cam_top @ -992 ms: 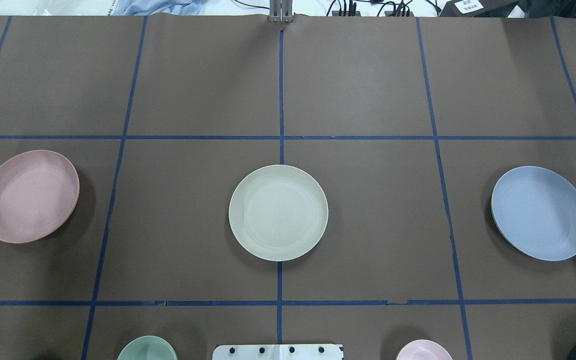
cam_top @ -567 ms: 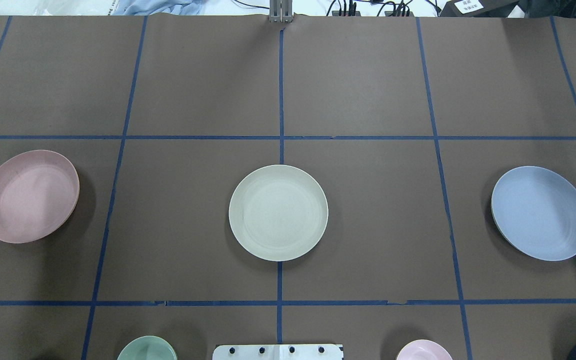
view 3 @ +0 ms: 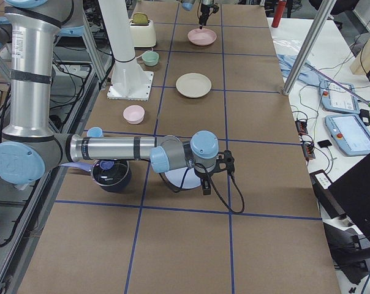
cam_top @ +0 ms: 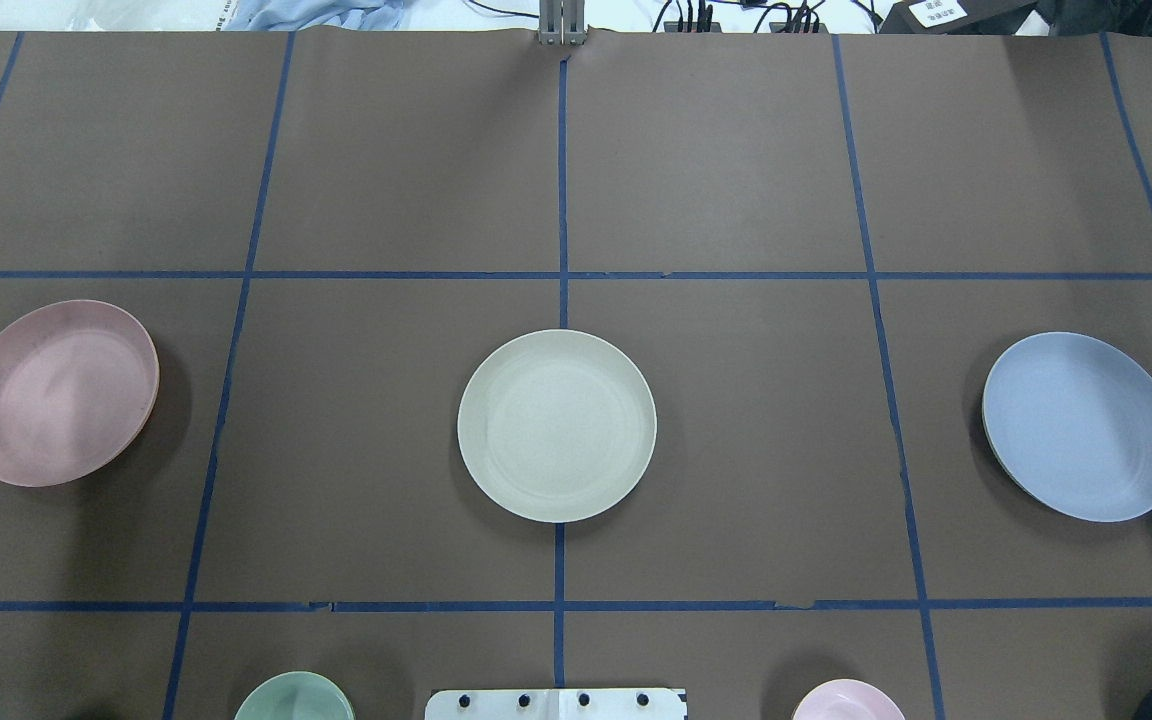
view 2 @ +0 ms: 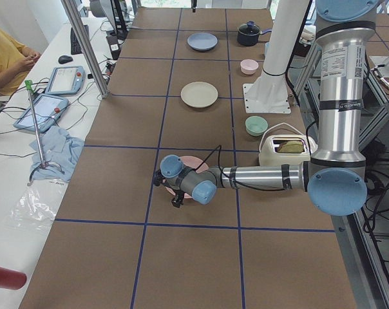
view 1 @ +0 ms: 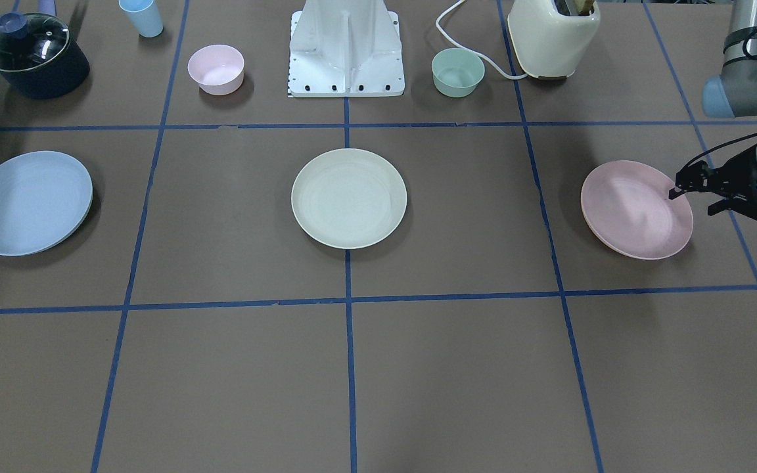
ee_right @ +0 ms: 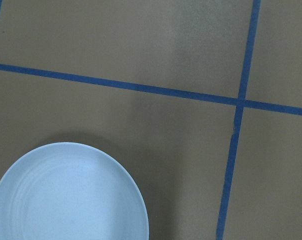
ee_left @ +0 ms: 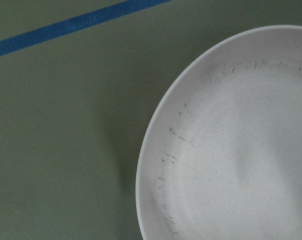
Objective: Stack three plates with pink and blue
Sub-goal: 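Lower the left gripper to the rim of the pink plate and grasp it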
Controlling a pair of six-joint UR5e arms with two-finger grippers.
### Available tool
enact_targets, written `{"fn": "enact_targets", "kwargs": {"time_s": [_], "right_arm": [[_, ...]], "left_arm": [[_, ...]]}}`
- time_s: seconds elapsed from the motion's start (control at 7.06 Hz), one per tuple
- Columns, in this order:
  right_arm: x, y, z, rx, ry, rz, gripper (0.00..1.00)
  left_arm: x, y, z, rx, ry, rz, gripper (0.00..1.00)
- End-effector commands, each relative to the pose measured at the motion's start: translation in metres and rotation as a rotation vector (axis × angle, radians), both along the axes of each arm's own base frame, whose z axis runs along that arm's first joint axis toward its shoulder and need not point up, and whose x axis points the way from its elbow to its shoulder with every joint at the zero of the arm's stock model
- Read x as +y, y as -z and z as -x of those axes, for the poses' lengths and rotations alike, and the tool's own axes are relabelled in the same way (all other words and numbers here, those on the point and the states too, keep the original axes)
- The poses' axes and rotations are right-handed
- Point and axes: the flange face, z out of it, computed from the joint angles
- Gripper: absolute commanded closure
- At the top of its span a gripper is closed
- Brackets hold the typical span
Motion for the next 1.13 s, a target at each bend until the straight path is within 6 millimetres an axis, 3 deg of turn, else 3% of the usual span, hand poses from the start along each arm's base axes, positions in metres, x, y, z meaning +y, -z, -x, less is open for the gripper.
{"fn": "enact_targets", "kwargs": {"time_s": [0.0,0.14,0.42,0.57,0.71,0.99], "right_arm": [[0.000,0.000,0.000,0.000,-0.001,0.000,0.00],[0.000,0.000,0.000,0.000,-0.001,0.001,0.00],[0.000,0.000,0.000,0.000,-0.001,0.001,0.00],[0.000,0.000,0.000,0.000,-0.001,0.001,0.00],[0.000,0.000,0.000,0.000,-0.001,0.001,0.00],[0.000,0.001,0.000,-0.008,0.001,0.001,0.00]], "left_arm": [[-0.001,-0.010,-0.003,0.001,-0.004,-0.001,0.48],[-0.002,-0.012,-0.003,-0.001,-0.004,0.002,0.60],[-0.007,-0.011,-0.006,0.000,-0.005,0.001,0.71],[-0.007,-0.012,-0.010,0.000,-0.011,0.001,0.80],[-0.009,-0.012,-0.011,-0.001,-0.011,0.002,1.00],[-0.012,0.004,-0.013,0.016,-0.002,-0.014,1.00]]}}
